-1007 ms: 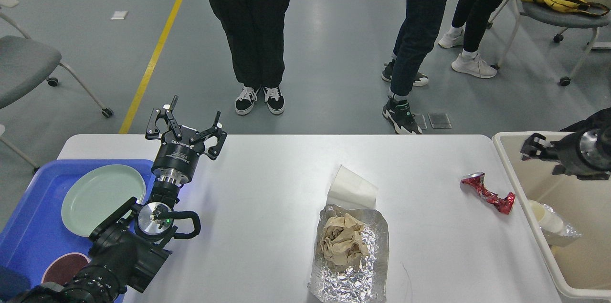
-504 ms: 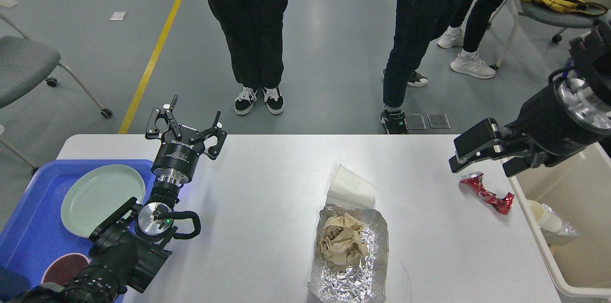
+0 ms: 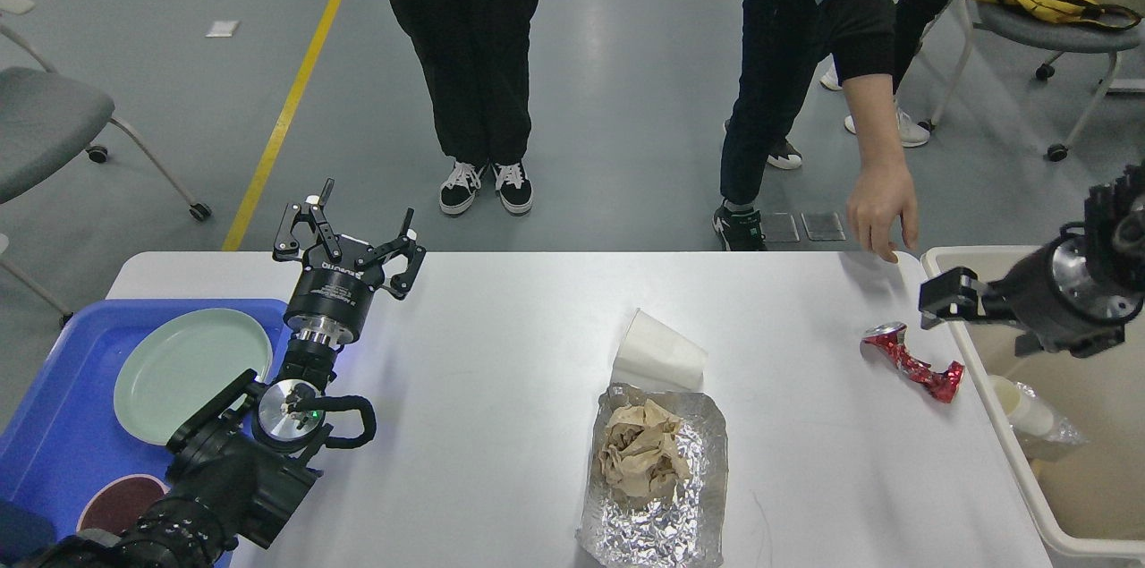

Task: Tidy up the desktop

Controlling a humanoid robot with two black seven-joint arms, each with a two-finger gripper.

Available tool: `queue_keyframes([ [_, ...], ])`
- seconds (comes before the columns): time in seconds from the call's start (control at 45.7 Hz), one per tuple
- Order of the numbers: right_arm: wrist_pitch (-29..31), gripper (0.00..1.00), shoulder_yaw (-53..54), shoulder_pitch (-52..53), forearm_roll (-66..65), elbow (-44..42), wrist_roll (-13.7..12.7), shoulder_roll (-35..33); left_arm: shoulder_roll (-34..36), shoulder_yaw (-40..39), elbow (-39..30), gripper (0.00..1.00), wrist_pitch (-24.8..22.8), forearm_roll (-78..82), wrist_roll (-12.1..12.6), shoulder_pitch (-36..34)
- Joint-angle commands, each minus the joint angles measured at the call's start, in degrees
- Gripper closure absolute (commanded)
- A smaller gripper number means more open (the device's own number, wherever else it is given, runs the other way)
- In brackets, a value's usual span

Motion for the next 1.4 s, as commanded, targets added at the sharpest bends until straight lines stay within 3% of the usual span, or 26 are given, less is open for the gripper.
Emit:
queue_keyframes([
  [0.0, -5.50, 0.00, 6.43, -12.52, 2.22, -6.44, 0.08, 1.09, 0.00, 0.00, 0.00, 0.04, -0.01, 0.01, 0.00, -0.03],
  [0.131, -7.44, 0.00, 10.30, -18.15, 2.84, -8.37, 0.08, 1.88, 0.00, 0.00, 0.00, 0.04, 0.08, 0.01, 0.00, -0.03],
  [0.307, -14.91, 0.00, 14.34, -25.70, 2.93, -14.25, 0.16, 6.71, 0.00, 0.00, 0.00, 0.04, -0.01, 0.01, 0.00, 0.06],
  [0.788, -19.66, 0.04, 18.74, -35.64, 2.93, -30.34, 0.16, 14.97, 0.00, 0.00, 0.00, 0.04, -0.01, 0.01, 0.00, 0.06],
  [0.854, -19.75, 0.14, 18.83, -36.35, 2.93, -31.22, 0.16, 15.41, 0.00, 0.00, 0.00, 0.04, -0.01, 0.01, 0.00, -0.03],
  [0.942, -19.92, 0.42, 18.83, -37.14, 2.93, -31.93, 0.08, 15.94, 0.00, 0.00, 0.00, 0.04, -0.01, 0.01, 0.00, -0.03],
  [1.029, -20.18, 0.52, 18.83, -37.58, 2.93, -32.54, 0.08, 16.91, 0.00, 0.00, 0.00, 0.04, -0.01, 0.01, 0.00, -0.03],
  [1.095, -21.94, 0.68, 18.83, -38.37, 4.42, -33.59, 0.08, 17.26, 0.00, 0.00, 0.00, 0.04, 0.08, 0.01, 0.00, -0.03],
  [1.204, -23.35, 0.77, 18.48, -40.21, 7.23, -37.37, 0.16, 19.54, 0.00, 0.00, 0.00, 0.04, -0.01, 0.01, 0.00, -0.03],
  [1.292, -23.53, 0.99, 18.39, -41.71, 7.32, -39.92, 0.08, 20.51, 0.00, 0.00, 0.00, 0.04, -0.01, 0.01, 0.00, -0.03],
  [1.38, -23.61, 1.00, 18.31, -42.24, 7.41, -40.54, 0.08, 20.77, 0.00, 0.00, 0.00, 0.04, -0.01, 0.01, 0.00, -0.03],
])
